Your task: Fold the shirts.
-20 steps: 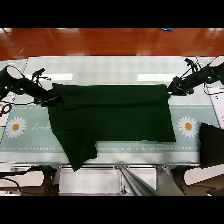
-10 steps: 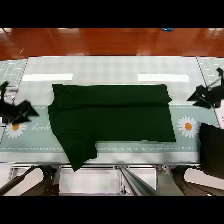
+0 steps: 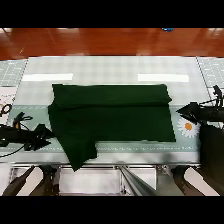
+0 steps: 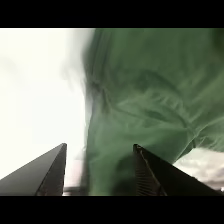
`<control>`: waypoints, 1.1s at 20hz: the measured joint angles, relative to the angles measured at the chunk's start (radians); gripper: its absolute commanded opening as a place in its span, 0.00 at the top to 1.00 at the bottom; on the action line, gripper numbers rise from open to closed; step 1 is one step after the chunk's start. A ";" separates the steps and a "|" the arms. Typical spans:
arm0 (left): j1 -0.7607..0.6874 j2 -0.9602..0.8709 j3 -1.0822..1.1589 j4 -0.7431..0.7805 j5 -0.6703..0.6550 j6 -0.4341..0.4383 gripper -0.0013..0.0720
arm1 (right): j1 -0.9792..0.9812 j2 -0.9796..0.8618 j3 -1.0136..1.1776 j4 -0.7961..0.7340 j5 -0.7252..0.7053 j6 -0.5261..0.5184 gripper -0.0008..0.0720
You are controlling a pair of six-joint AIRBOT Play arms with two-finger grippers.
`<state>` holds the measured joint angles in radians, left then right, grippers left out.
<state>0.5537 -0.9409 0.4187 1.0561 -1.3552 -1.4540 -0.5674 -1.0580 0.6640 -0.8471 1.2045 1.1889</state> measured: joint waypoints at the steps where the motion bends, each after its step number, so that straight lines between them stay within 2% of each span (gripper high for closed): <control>1: -0.010 -0.016 -0.007 -0.009 0.002 0.011 0.29 | 0.000 0.007 -0.006 0.007 0.000 -0.004 0.41; 10: -0.072 -0.127 -0.037 -0.066 0.071 0.071 0.30 | -0.002 0.024 -0.024 0.029 0.016 -0.018 0.42; 11: -0.095 -0.138 -0.043 -0.075 0.083 0.073 0.48 | -0.002 0.024 -0.024 0.028 0.019 -0.017 0.42; 12: -0.118 -0.149 -0.046 -0.076 0.104 0.075 0.95 | -0.002 0.024 -0.024 0.029 0.021 -0.010 0.42; 17: -0.198 -0.178 -0.029 -0.097 0.148 0.135 0.94 | -0.061 0.024 0.011 0.005 0.094 0.009 0.42; 22: -0.212 -0.170 -0.002 -0.107 0.124 0.162 0.94 | -0.148 0.025 -0.019 -0.228 0.217 0.134 0.42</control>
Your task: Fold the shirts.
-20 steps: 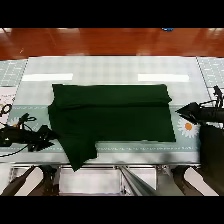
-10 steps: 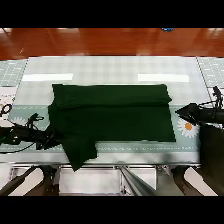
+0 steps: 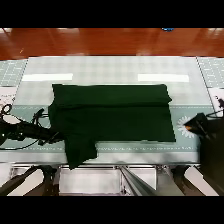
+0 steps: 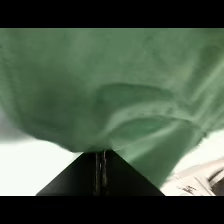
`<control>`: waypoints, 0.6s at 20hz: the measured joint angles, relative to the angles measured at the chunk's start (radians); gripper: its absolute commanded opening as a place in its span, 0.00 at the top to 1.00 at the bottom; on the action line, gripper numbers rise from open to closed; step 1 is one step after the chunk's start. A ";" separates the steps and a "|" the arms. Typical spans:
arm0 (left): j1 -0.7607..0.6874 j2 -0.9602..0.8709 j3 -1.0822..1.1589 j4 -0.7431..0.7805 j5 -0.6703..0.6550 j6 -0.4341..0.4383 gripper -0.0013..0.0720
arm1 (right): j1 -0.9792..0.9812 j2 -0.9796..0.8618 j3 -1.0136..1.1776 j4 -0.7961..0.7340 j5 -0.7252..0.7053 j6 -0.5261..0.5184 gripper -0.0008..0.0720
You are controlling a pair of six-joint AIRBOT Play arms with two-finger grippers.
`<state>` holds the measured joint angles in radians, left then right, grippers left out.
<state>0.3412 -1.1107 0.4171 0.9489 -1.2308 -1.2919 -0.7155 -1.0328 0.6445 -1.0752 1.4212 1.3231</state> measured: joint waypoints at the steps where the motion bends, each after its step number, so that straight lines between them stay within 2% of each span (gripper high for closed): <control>1: -0.001 0.002 0.002 -0.005 -0.006 0.002 0.94 | -0.007 0.000 -0.025 -0.036 0.008 0.014 0.42; 6: -0.003 0.006 0.006 -0.021 -0.023 0.005 0.94 | 0.014 0.000 -0.119 -0.108 -0.001 0.047 0.42; 12: -0.005 0.006 0.007 -0.037 -0.010 0.005 0.94 | 0.064 -0.060 -0.143 -0.040 -0.039 0.020 0.42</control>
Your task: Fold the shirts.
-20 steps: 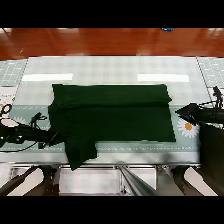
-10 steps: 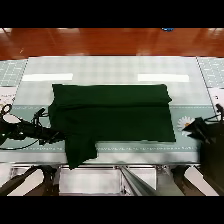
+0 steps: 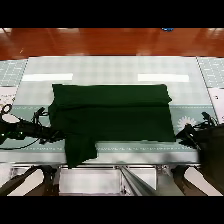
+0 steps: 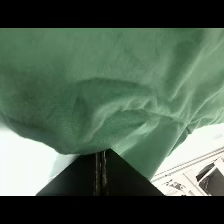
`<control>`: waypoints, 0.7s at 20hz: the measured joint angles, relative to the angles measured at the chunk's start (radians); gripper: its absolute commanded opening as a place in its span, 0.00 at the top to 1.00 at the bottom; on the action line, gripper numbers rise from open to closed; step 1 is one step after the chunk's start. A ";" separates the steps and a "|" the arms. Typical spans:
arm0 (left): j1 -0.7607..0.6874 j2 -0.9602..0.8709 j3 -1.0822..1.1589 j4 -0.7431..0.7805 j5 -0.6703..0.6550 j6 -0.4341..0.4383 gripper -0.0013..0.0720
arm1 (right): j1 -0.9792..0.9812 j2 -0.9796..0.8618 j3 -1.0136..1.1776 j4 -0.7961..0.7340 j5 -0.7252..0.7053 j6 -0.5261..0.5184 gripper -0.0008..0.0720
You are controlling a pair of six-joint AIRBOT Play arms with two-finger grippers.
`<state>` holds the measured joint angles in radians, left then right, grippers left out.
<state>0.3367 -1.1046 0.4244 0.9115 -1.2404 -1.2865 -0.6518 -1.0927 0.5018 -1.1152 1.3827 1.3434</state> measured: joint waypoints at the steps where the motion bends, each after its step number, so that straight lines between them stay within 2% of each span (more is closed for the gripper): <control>1: 0.000 0.000 0.000 -0.007 0.005 0.000 0.94 | 0.018 -0.021 -0.002 0.013 -0.006 -0.006 0.42; 6: 0.000 0.002 0.000 -0.027 0.008 0.000 0.94 | 0.124 -0.130 0.004 0.108 -0.075 -0.019 0.44; 7: 0.000 0.002 0.000 -0.030 0.008 0.000 0.94 | 0.135 -0.143 0.008 0.128 -0.086 -0.024 0.55; 8: 0.000 0.002 0.000 -0.031 0.010 0.000 0.94 | 0.143 -0.154 0.010 0.149 -0.112 -0.035 0.82; 9: 0.000 0.002 0.000 -0.031 0.010 0.000 0.94 | 0.149 -0.162 0.011 0.156 -0.140 -0.048 0.96; 14: 0.000 0.002 0.021 -0.035 0.009 0.003 0.94 | 0.159 -0.172 0.027 0.218 -0.115 -0.142 0.96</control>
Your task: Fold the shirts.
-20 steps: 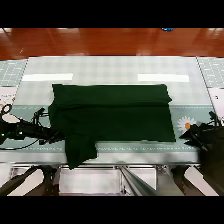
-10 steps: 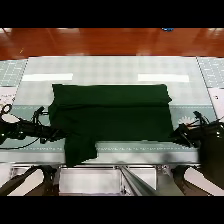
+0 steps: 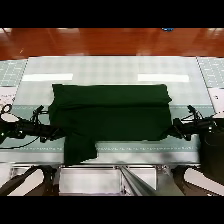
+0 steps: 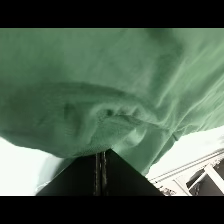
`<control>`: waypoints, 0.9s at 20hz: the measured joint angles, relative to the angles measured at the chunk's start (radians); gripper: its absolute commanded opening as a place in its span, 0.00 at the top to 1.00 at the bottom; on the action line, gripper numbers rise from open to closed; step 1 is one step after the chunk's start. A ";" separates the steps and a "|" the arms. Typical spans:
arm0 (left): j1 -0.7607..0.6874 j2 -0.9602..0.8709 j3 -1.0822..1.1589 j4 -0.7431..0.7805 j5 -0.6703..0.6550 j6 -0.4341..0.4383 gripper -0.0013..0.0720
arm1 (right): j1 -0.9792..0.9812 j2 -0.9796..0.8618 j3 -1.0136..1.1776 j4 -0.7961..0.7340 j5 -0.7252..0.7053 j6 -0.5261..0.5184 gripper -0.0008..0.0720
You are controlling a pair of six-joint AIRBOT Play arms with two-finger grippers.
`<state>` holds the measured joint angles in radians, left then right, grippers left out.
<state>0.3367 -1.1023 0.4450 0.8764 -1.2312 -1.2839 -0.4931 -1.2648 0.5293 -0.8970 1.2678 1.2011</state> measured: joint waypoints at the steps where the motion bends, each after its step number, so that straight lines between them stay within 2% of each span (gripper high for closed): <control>1: 0.000 0.000 0.017 -0.005 -0.006 0.000 0.94 | 0.001 0.007 0.013 0.027 0.009 -0.016 0.96; 9: 0.000 -0.063 0.315 -0.077 0.003 -0.011 0.94 | 0.006 0.010 0.237 0.119 0.020 -0.049 0.96; 18: -0.047 -0.400 0.700 -0.150 0.019 -0.045 0.94 | 0.125 -0.231 0.542 0.166 -0.046 -0.029 0.96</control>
<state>0.2893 -1.5021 1.1454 0.7261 -1.2121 -1.3289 -0.3679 -1.4960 1.0710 -0.7311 1.2221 1.1717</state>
